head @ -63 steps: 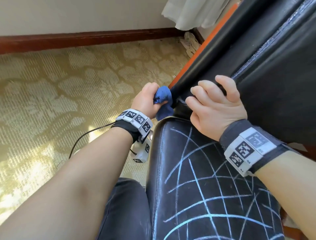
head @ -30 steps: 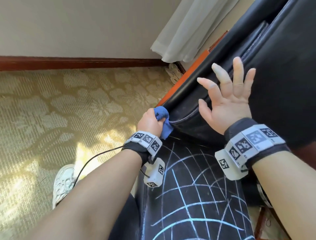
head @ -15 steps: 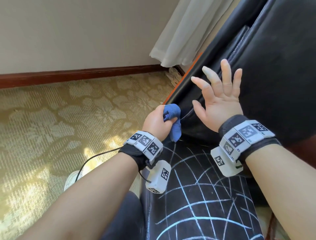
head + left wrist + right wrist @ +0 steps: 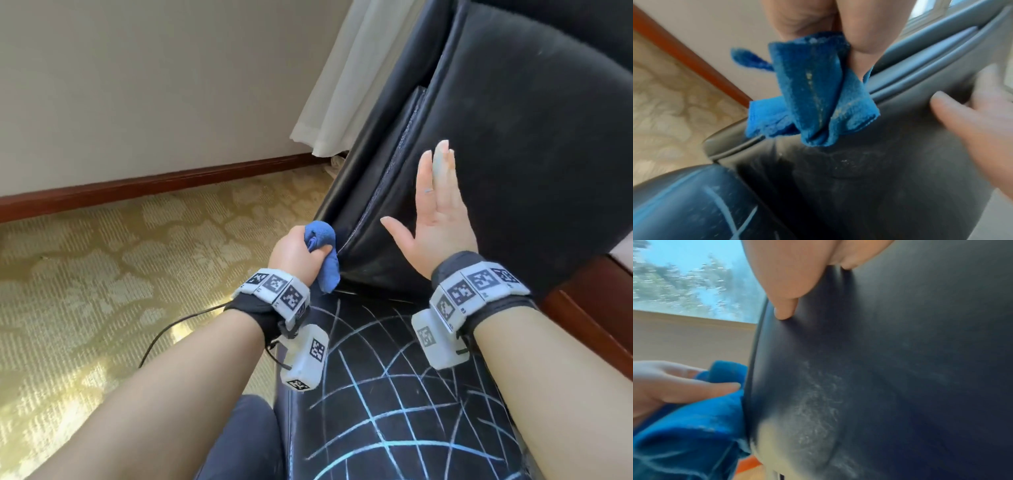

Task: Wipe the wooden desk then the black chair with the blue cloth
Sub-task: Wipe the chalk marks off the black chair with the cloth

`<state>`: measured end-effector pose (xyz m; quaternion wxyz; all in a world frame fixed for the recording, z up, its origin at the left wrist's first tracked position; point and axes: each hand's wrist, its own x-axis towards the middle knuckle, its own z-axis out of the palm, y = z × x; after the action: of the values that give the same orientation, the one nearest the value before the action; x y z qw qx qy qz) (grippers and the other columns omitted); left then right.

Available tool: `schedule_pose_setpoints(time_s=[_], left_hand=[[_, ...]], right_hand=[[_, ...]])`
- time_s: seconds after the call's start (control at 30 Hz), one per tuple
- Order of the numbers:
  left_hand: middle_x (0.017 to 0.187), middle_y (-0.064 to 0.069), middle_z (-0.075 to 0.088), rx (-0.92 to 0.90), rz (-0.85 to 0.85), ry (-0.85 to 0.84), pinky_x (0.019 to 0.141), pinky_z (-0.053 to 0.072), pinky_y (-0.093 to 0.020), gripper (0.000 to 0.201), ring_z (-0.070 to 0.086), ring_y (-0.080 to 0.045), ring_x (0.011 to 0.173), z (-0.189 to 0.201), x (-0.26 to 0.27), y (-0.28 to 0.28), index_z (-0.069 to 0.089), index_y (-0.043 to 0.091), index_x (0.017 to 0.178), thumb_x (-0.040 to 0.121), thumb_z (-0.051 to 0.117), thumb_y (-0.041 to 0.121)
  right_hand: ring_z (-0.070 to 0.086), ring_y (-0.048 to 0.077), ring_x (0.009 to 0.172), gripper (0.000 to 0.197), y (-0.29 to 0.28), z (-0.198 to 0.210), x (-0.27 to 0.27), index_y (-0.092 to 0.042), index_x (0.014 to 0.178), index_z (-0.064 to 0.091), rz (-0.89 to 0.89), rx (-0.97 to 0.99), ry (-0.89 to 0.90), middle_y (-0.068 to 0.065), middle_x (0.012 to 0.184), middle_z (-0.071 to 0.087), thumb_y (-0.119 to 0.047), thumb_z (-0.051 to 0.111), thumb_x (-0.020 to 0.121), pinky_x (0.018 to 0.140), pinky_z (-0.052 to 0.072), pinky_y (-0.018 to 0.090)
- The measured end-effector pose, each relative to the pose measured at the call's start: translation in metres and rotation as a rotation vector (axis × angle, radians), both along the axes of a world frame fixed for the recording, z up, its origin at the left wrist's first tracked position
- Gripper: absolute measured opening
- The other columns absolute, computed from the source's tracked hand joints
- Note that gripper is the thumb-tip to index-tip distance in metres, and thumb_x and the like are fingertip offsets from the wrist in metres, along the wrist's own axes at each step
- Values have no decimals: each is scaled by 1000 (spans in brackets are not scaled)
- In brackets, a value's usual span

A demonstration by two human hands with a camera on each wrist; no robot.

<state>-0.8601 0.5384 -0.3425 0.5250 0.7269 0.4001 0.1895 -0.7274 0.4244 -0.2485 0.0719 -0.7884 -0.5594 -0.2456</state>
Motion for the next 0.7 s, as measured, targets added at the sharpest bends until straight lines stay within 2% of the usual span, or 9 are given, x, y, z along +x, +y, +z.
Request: schedule_pose_setpoints(time_s=[0.07,0.17,0.27,0.37,0.43,0.5,0.6,0.7], left_hand=[[113,-7,60,37,-2,-17,78,37,-26,41,56,-24,105,11,0,1,51,10,122,89,59,33],[111,-5,61,85,-2,-75,77,36,-26,40,57,-23,103,37,1,3,52,11,120,88,60,34],[108,-4,61,217,2,-136,76,34,-21,38,56,-22,102,72,3,5,53,9,117,88,62,33],[101,0,61,346,29,-304,71,32,-16,36,55,-17,95,119,2,5,54,9,115,86,65,27],[94,5,57,446,31,-439,73,36,-19,32,52,-13,87,152,1,7,57,12,113,84,68,19],[92,4,58,550,57,-513,76,39,-25,29,54,-18,86,181,2,17,60,10,109,81,68,14],[104,-6,60,657,115,-442,73,35,-22,31,55,-22,95,208,12,34,58,8,112,83,63,15],[117,-7,56,768,77,-308,77,33,-22,35,54,-25,104,207,25,30,58,12,118,83,60,14]], right_hand=[[-2,28,144,85,-11,4,4,-7,149,3,-163,10,109,18,155,-6,-39,54,89,110,23,38],[-12,22,144,85,-24,8,7,-12,149,-7,-342,-80,243,9,155,-20,-35,51,93,113,19,33],[-15,21,144,84,-26,13,6,-12,149,-9,-330,-115,288,6,154,-23,-33,50,94,115,16,33],[-13,21,144,82,-29,20,2,-14,149,-10,-327,-154,318,5,154,-24,-35,48,95,114,17,31],[-12,20,144,81,-32,27,1,-16,149,-12,-324,-196,336,3,153,-26,-36,46,95,114,18,30],[-9,19,145,81,-36,33,4,-19,149,-11,-313,-230,344,1,153,-25,-37,47,95,114,18,30],[-5,20,145,82,-38,37,8,-22,149,-11,-311,-257,334,0,154,-24,-38,49,94,114,20,32],[-12,20,145,82,-37,35,4,-21,149,-12,-317,-254,378,1,153,-26,-37,48,95,114,21,34]])
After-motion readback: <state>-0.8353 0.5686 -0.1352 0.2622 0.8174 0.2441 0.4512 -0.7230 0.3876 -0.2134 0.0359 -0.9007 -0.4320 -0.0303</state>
